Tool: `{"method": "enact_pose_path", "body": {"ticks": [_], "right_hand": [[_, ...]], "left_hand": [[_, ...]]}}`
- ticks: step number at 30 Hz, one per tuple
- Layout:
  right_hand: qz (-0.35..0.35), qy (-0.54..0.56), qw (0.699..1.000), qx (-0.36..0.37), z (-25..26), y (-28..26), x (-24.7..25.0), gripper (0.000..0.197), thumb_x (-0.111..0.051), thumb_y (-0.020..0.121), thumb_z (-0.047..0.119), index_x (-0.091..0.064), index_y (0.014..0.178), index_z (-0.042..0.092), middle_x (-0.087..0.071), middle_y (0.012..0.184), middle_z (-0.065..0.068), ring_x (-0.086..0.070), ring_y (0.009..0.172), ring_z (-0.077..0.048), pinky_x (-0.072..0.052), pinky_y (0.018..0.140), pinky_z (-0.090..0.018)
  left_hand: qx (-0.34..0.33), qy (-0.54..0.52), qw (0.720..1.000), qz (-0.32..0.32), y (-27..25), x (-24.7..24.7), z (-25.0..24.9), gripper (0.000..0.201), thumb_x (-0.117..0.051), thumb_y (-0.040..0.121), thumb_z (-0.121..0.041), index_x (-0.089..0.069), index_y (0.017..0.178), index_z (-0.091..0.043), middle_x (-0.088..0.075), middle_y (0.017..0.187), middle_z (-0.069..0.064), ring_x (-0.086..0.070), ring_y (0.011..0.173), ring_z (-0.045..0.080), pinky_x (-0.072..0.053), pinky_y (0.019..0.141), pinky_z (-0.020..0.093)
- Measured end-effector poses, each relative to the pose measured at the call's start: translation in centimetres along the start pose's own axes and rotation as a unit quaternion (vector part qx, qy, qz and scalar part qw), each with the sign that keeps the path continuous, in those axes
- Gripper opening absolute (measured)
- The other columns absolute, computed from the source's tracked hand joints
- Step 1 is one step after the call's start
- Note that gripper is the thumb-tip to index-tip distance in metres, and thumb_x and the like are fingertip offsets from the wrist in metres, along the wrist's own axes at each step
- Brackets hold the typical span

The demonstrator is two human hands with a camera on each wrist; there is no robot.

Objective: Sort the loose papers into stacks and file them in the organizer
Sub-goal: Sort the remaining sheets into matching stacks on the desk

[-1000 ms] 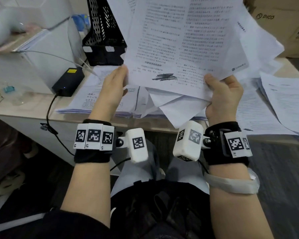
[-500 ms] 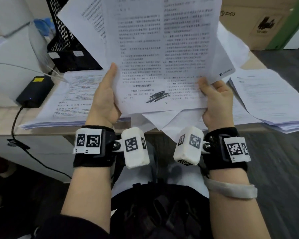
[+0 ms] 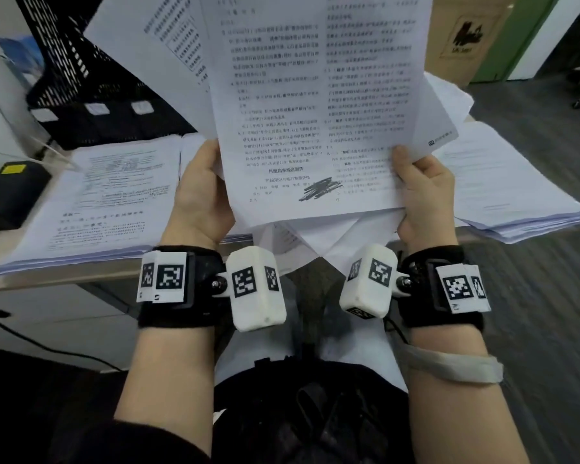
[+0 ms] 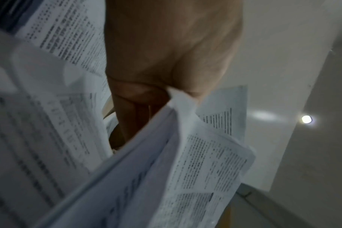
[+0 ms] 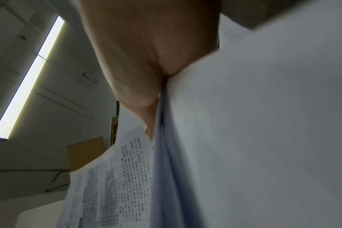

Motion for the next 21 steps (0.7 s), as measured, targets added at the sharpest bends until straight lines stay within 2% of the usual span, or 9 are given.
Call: {"method": "enact_pose_path", "body": {"ticks": [4, 7, 9, 11, 14, 16, 18, 19, 21], "right_hand": [[-0.007, -0.009, 1.0, -0.003, 0.0, 0.3, 0.6, 0.011, -0.059, 0.092, 0.009, -0.066, 0.084, 0.01, -0.073, 0.071, 0.005, -0.068, 0.068, -0.009, -0.055, 0.066, -0.023], [-0.005, -0.016, 1.0, -0.001, -0.3, 0.4, 1.0, 0.01, -0.059, 0.092, 0.011, -0.067, 0.087, 0.007, -0.074, 0.073, 0.004, -0.068, 0.071, -0.01, -0.056, 0.067, -0.024], [-0.01, -0.016, 1.0, 0.001, -0.4, 0.4, 1.2, 0.01, -0.059, 0.092, 0.012, -0.067, 0.09, 0.006, -0.074, 0.074, 0.003, -0.069, 0.072, -0.011, -0.056, 0.068, -0.025], [-0.017, -0.014, 1.0, 0.005, -0.3, 0.6, 1.4, 0.01, -0.059, 0.092, 0.012, -0.067, 0.091, 0.006, -0.074, 0.074, 0.003, -0.068, 0.072, -0.011, -0.056, 0.068, -0.025], [-0.022, -0.011, 1.0, 0.018, 0.0, 0.8, 1.4, 0.01, -0.059, 0.092, 0.011, -0.068, 0.091, 0.006, -0.074, 0.077, 0.003, -0.069, 0.076, -0.014, -0.056, 0.072, -0.027], [-0.022, -0.017, 0.999, 0.027, 0.2, 0.8, 1.4, 0.01, -0.06, 0.091, 0.011, -0.068, 0.092, 0.006, -0.074, 0.081, 0.001, -0.069, 0.08, -0.015, -0.056, 0.074, -0.028], [-0.022, -0.03, 0.999, 0.031, 0.2, 0.8, 1.3, 0.01, -0.06, 0.091, 0.011, -0.068, 0.093, 0.006, -0.074, 0.083, 0.001, -0.068, 0.082, -0.016, -0.055, 0.074, -0.027], [-0.022, -0.035, 0.999, 0.032, 0.2, 0.8, 1.3, 0.01, -0.061, 0.091, 0.011, -0.069, 0.093, 0.006, -0.074, 0.083, 0.001, -0.068, 0.082, -0.015, -0.055, 0.074, -0.027], [-0.021, -0.042, 0.998, 0.034, 0.2, 0.8, 1.2, 0.009, -0.061, 0.091, 0.011, -0.069, 0.092, 0.008, -0.074, 0.081, 0.003, -0.068, 0.082, -0.015, -0.055, 0.075, -0.027]], "left_hand": [[-0.011, 0.196, 0.979, -0.063, 0.7, 1.0, 0.5, 0.021, -0.048, 0.094, -0.01, -0.065, 0.106, -0.01, -0.072, 0.1, 0.005, -0.068, 0.093, 0.021, -0.05, 0.096, 0.044], [0.035, 0.246, 0.967, -0.05, 1.0, 1.4, 1.9, 0.014, -0.055, 0.089, -0.014, -0.066, 0.097, -0.013, -0.073, 0.086, 0.001, -0.068, 0.077, 0.017, -0.052, 0.089, 0.041], [0.067, 0.233, 0.97, -0.015, 0.9, 1.0, 2.7, 0.015, -0.051, 0.092, -0.021, -0.064, 0.087, -0.018, -0.073, 0.07, -0.006, -0.068, 0.063, 0.011, -0.055, 0.07, 0.03], [0.093, 0.203, 0.975, 0.009, 1.0, 0.7, 3.4, 0.029, -0.036, 0.1, -0.024, -0.059, 0.082, -0.02, -0.07, 0.06, -0.008, -0.066, 0.054, 0.008, -0.052, 0.052, 0.02], [0.098, 0.157, 0.983, -0.018, 1.0, 0.7, 3.4, 0.029, -0.035, 0.1, -0.026, -0.061, 0.09, -0.017, -0.072, 0.068, -0.005, -0.068, 0.061, 0.011, -0.054, 0.051, 0.02], [0.078, 0.146, 0.983, -0.074, 1.1, 1.1, 2.9, 0.025, -0.044, 0.098, -0.023, -0.061, 0.11, -0.01, -0.072, 0.09, 0.003, -0.068, 0.074, 0.017, -0.056, 0.055, 0.022], [0.067, 0.131, 0.982, -0.117, 1.2, 1.5, 2.7, 0.034, -0.05, 0.095, -0.018, -0.054, 0.127, -0.006, -0.067, 0.112, 0.012, -0.066, 0.089, 0.023, -0.059, 0.064, 0.027], [0.067, 0.121, 0.982, -0.13, 1.2, 1.6, 2.6, 0.035, -0.052, 0.093, -0.016, -0.054, 0.127, -0.005, -0.066, 0.113, 0.013, -0.066, 0.091, 0.024, -0.059, 0.067, 0.029], [0.077, 0.102, 0.984, -0.126, 1.1, 1.6, 2.6, 0.025, -0.051, 0.093, -0.015, -0.061, 0.114, -0.006, -0.07, 0.1, 0.011, -0.067, 0.086, 0.023, -0.059, 0.07, 0.03]]}}
Point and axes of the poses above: each hand's wrist, its own y-axis towards the middle knuckle, its own x-axis out of the back of the hand, z = x × y, the point moved 6 cm from there along y, towards the middle knuckle
